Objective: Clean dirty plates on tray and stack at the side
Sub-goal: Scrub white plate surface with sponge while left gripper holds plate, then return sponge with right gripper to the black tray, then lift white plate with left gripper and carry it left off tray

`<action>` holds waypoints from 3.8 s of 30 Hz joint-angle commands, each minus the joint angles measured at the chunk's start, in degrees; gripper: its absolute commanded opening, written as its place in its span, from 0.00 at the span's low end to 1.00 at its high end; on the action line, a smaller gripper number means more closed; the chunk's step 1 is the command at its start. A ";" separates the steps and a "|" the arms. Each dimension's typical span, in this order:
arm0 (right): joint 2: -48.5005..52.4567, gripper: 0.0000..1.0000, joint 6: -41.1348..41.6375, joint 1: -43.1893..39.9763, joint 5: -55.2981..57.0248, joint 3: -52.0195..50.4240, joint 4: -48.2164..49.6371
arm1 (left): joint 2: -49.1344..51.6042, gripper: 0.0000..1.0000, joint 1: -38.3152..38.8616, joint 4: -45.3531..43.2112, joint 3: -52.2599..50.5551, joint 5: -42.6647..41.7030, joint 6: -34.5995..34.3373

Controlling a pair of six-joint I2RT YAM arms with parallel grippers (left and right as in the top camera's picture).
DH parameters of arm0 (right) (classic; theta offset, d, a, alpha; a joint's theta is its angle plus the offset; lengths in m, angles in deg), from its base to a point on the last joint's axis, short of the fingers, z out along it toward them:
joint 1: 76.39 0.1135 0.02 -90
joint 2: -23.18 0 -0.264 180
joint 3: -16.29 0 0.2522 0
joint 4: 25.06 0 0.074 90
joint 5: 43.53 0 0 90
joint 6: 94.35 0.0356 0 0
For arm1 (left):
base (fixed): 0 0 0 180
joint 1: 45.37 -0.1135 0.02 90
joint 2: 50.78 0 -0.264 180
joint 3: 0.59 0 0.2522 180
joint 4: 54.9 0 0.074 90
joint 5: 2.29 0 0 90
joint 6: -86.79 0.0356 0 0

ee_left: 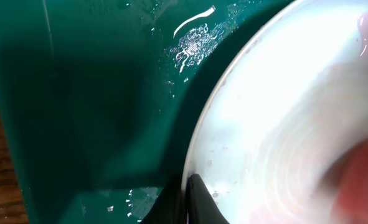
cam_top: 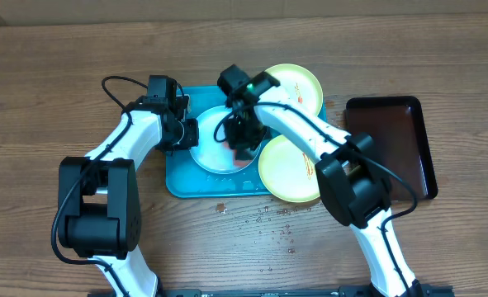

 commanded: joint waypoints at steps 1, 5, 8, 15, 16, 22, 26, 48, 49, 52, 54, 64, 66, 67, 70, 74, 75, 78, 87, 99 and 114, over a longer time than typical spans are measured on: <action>0.44 0.04 0.20 -1.20 8.28 6.32 -1.92 | 1.60 0.04 0.13 0.02 -1.31 1.51 0.94; -0.11 0.04 0.15 -2.21 5.35 14.58 -6.38 | 1.60 0.04 0.13 -0.26 -1.31 1.51 0.92; -1.25 0.04 0.11 -3.48 3.26 20.92 -11.04 | 1.60 0.04 0.13 -0.37 -1.31 1.55 0.92; -9.29 0.04 0.11 -10.12 2.99 26.64 -21.24 | 1.55 0.04 0.13 -0.37 -1.31 1.51 0.92; -11.19 0.04 0.02 -11.85 2.99 26.64 -22.53 | 1.44 0.04 0.13 -0.26 -1.31 1.51 0.92; -19.34 0.04 -0.98 -21.99 6.40 25.90 -27.61 | 0.26 0.04 0.13 0.81 -0.37 1.55 0.92; -23.10 0.04 -1.57 -28.98 7.67 23.21 -27.58 | -0.85 0.04 0.13 2.75 1.27 3.23 0.92; -25.55 0.04 -0.74 -46.23 9.38 -17.31 -11.34 | -12.98 0.04 0.87 16.48 15.74 20.55 4.61; -25.55 0.04 -0.74 -46.21 9.38 -17.31 -11.08 | -13.42 0.04 1.29 16.85 16.44 22.53 4.79; -25.55 0.04 -0.81 -46.23 9.38 -17.31 -10.58 | -14.51 0.04 3.41 17.73 17.77 29.49 6.10; -25.55 0.04 -0.94 -46.23 9.40 -17.31 -10.49 | -14.88 0.04 5.75 17.84 17.90 36.33 6.19; -25.55 0.04 -0.92 -46.23 9.38 -17.31 -10.47 | -14.78 0.04 21.77 14.56 17.88 72.15 6.82; -25.55 0.04 -0.94 -46.23 9.38 -17.31 -10.47 | -14.78 0.04 24.11 13.42 17.88 78.84 5.81; -25.55 0.04 -0.94 -46.21 9.38 -17.31 -10.47 | -14.78 0.04 24.94 12.92 17.88 80.85 5.84; -25.55 0.04 -0.94 -46.23 9.38 -17.31 -10.47 | -14.78 0.04 27.54 11.52 17.88 86.12 5.86; -25.53 0.04 -0.94 -46.23 9.40 -17.31 -10.47 | -14.78 0.04 29.46 10.75 17.88 89.83 5.84; -25.55 0.04 -0.94 -46.23 9.40 -17.31 -10.47 | -14.78 0.04 29.77 10.64 17.88 90.82 5.84; -25.53 0.04 -0.96 -46.21 9.40 -17.31 -10.49 | -14.78 0.04 30.29 10.36 17.88 93.09 5.88; -25.55 0.04 -0.96 -46.21 9.40 -17.31 -10.51 | -14.78 0.04 30.16 10.93 17.88 87.93 6.03; -25.53 0.04 -1.14 -46.21 9.40 -17.31 -10.62 | -14.80 0.04 18.32 19.63 17.88 42.88 -2.69; -25.53 0.04 -1.14 -46.23 9.40 -17.31 -10.71 | -14.56 0.04 -26.43 20.33 16.70 4.07 -5.64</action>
